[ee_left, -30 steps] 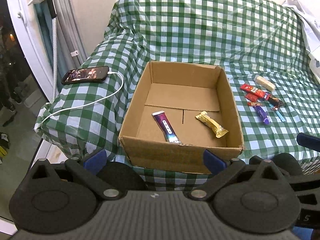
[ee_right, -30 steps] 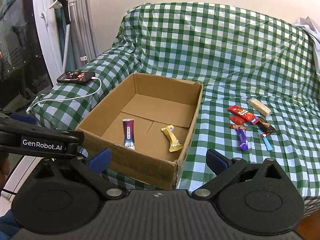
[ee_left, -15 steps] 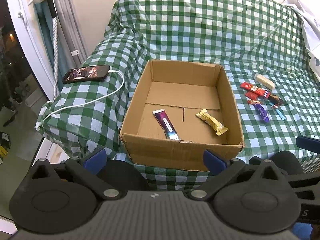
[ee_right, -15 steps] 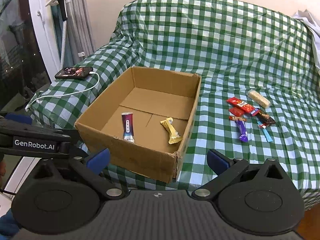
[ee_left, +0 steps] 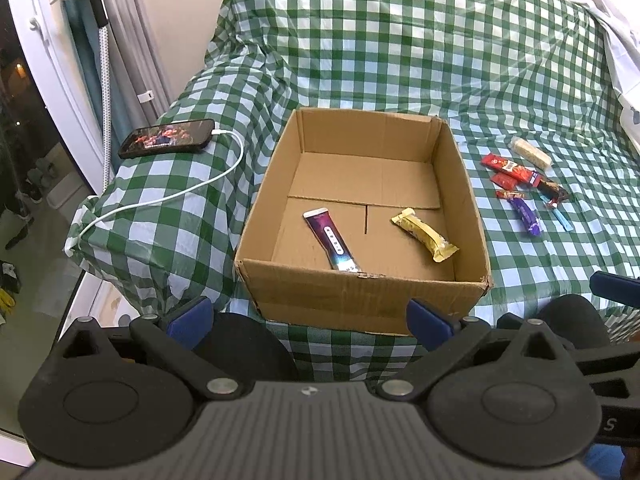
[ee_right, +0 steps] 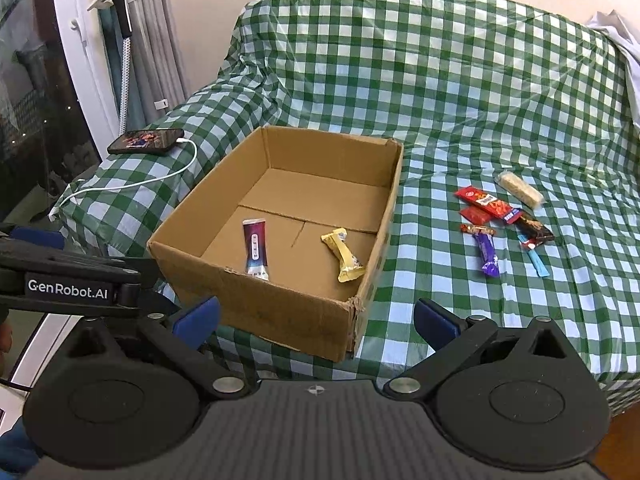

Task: Organize snacks

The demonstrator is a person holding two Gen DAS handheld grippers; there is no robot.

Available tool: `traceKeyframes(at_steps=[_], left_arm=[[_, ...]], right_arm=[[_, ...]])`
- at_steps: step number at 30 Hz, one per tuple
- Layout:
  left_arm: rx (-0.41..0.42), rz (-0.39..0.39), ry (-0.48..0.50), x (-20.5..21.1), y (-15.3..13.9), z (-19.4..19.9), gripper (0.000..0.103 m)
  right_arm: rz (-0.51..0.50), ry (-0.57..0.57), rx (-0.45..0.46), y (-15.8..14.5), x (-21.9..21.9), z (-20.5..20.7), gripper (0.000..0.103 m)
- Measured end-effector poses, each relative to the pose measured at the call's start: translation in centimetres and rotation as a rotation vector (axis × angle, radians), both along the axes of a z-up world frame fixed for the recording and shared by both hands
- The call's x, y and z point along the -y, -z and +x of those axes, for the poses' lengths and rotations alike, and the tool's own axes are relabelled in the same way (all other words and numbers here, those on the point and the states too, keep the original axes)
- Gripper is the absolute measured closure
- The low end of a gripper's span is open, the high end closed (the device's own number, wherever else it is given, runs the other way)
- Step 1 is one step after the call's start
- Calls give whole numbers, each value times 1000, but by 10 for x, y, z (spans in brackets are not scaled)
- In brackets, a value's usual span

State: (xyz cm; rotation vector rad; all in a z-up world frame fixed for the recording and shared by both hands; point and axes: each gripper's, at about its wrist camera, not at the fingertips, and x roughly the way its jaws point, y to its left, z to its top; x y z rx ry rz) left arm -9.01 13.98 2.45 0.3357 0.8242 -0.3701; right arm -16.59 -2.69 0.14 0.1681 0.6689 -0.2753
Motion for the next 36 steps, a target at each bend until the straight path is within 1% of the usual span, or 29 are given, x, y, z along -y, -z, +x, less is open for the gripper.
traceKeyframes(at_steps=[17,24,36], left_arm=[[-58,41,-1,11,18,13,0],[-64,59,4,17,22,16,0],[-97,78,3,21,31,20,0]], right_arm=[[43,-2,-56,15,13,10,1],[58,2,-70,20,18,15,1],[97,0,-109,30,21,20,1]])
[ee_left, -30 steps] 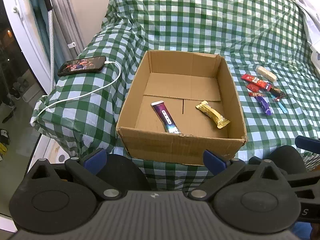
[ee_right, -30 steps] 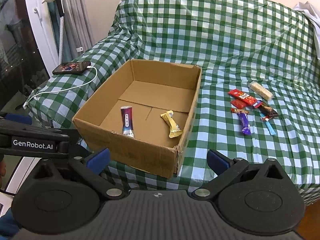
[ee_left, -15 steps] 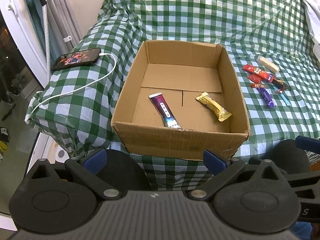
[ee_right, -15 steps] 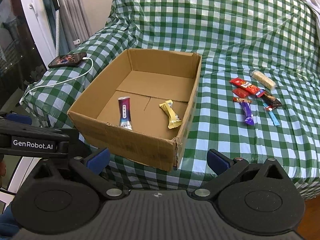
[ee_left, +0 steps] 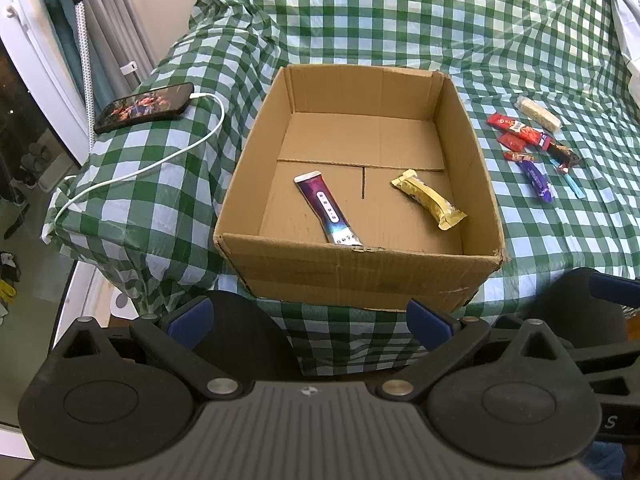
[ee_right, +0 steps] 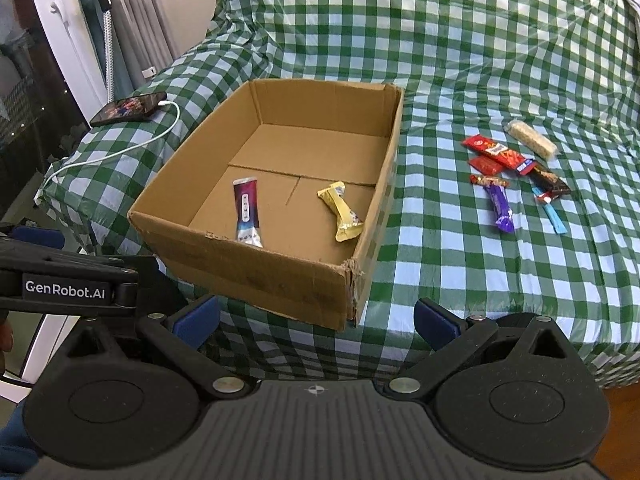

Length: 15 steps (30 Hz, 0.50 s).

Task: Organize snacks

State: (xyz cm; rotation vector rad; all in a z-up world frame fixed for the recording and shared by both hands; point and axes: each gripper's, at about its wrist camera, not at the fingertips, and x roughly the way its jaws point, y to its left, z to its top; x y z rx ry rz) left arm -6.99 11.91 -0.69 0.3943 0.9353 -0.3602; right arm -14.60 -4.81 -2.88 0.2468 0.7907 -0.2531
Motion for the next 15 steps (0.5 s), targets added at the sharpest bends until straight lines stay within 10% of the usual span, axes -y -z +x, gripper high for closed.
traceKeyframes(at_steps=[15], left_arm=[[4,20,13,8,4,3,0]], right_arm=[[10,2,-17,5,4,5,1]])
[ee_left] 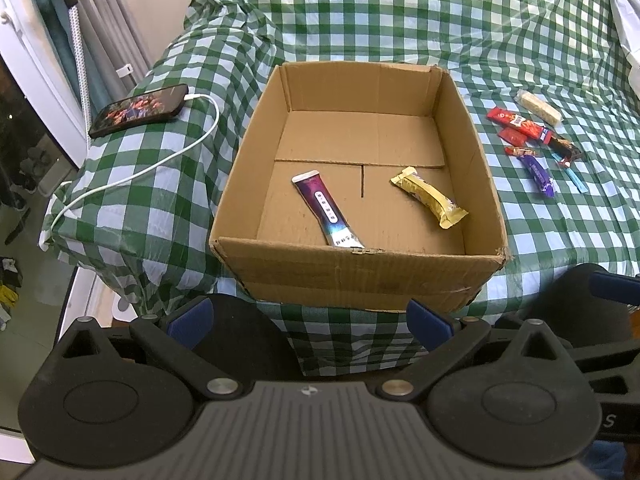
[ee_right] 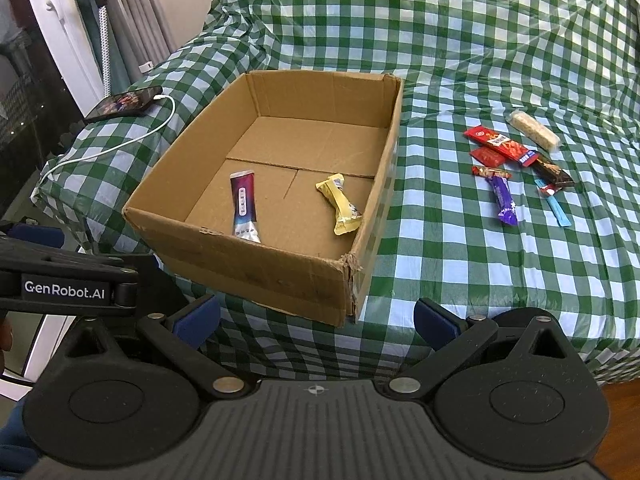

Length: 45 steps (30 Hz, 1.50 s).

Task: Organize snacks

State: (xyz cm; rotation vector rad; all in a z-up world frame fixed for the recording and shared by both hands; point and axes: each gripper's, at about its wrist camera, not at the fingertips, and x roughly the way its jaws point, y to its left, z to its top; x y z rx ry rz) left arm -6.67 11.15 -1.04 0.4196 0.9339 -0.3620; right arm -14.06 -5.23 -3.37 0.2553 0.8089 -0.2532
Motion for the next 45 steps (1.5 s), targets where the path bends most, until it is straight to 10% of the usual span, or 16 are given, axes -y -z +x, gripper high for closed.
traceKeyframes(at_steps=[29,45], left_arm=[[33,-2,41,41,-18,13,0],[-3,-12,186,148,-19,25,0]], right_arm=[[-12,57,109,-14,26,2,1],[12,344,123,2,136,-27,1]])
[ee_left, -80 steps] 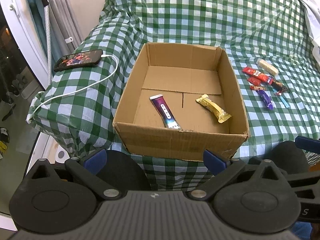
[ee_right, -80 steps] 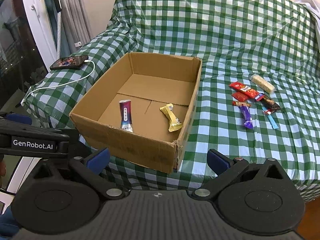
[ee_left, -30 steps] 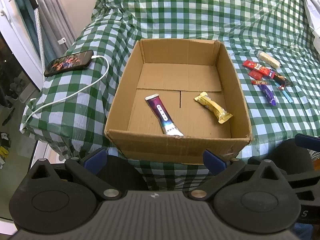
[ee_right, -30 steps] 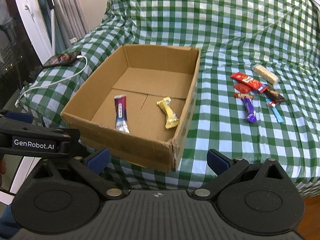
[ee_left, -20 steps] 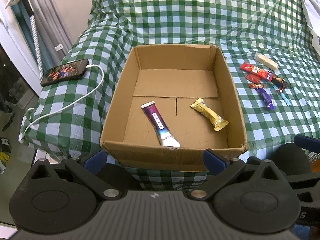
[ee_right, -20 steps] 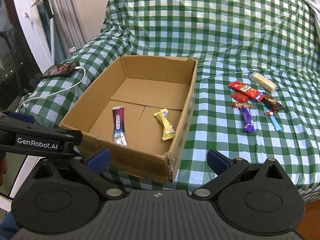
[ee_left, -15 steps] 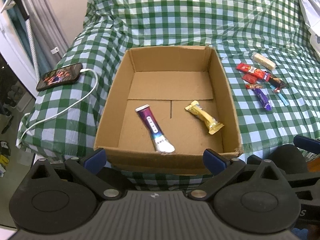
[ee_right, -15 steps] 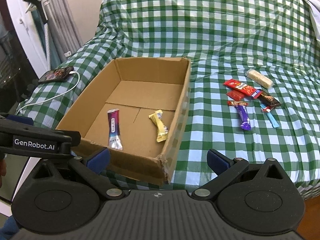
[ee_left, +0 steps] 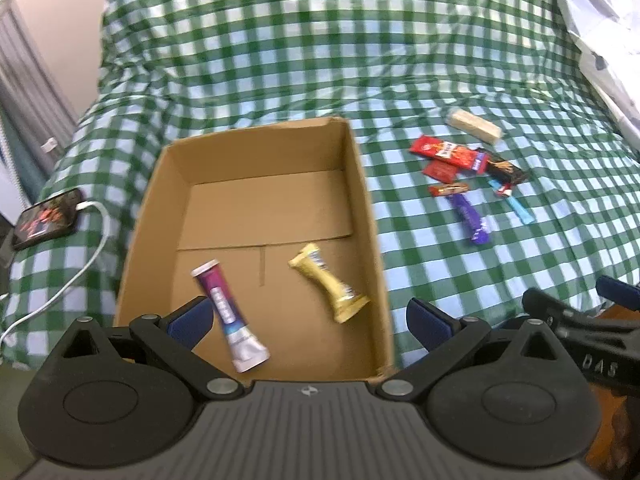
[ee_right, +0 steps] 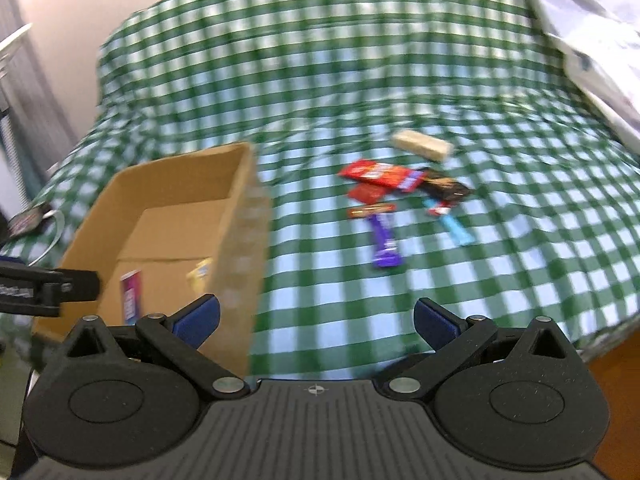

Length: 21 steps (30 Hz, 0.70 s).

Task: Organize snacks
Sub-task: 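Grasp the purple bar with the left tool while the right tool grasps the blue bar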

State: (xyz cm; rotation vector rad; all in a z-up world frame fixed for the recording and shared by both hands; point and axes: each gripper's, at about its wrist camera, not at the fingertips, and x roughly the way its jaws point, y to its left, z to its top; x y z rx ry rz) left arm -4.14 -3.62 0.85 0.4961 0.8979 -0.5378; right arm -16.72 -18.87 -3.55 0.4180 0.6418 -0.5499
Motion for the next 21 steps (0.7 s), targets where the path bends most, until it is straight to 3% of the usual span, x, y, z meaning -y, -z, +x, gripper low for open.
traceKeyframes(at_steps=[7,13,17,21], left_arm=[[-76,29,71,58,26,6,0],[-128,26,110,136,60,31,0],[-151,45,109,196,97,54,0],[-218,97,127,250,150,74,0]], right_arm=[[0,93,-27,16,53,-5,1],[-42,162,-43,33,110,6,1],[-106,183,-67,60,154,24,1],[-109,142,-113,97,194,47,4]])
